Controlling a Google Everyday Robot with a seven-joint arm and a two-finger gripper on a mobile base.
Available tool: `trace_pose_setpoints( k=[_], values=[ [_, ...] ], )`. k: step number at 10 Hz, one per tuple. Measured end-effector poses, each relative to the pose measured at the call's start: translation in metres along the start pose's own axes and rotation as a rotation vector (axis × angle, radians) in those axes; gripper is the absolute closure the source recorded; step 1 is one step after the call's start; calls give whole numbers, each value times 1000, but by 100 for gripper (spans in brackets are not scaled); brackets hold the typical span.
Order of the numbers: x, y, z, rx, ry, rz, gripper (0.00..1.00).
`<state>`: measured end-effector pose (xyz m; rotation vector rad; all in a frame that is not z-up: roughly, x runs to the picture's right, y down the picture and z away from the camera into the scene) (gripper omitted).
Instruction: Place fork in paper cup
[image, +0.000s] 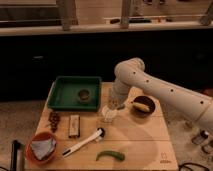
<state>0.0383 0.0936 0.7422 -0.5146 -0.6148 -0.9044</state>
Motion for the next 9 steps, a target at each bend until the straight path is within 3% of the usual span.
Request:
trace_pose_setpoints(
  k=[9],
  values=[
    [2,-6,18,-26,-70,-19,100]
  ],
)
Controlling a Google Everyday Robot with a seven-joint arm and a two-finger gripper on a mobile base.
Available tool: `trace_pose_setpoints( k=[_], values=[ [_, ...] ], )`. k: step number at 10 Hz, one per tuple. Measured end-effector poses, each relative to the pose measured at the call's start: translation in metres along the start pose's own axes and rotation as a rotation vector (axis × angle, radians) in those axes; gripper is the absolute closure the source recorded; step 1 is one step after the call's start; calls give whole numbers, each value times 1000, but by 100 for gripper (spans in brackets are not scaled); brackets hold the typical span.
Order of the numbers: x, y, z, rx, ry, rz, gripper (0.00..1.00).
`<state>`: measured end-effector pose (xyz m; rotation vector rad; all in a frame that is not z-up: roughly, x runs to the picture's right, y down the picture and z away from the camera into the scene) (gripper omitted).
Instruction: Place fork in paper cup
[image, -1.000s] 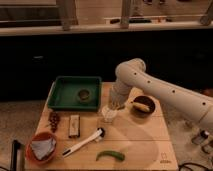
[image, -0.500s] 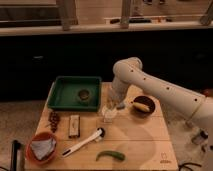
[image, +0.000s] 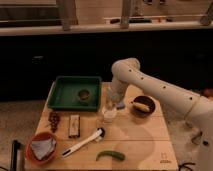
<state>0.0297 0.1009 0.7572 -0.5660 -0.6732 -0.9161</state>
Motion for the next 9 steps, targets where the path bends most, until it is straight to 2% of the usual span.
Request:
trace_pose_setpoints(
  k=[5,6,9],
  values=[
    [3,0,1,-4,-8,5,100],
    [4,0,0,-5,-11,9,95],
    [6,-1,1,-13,-22,14,69]
  ],
)
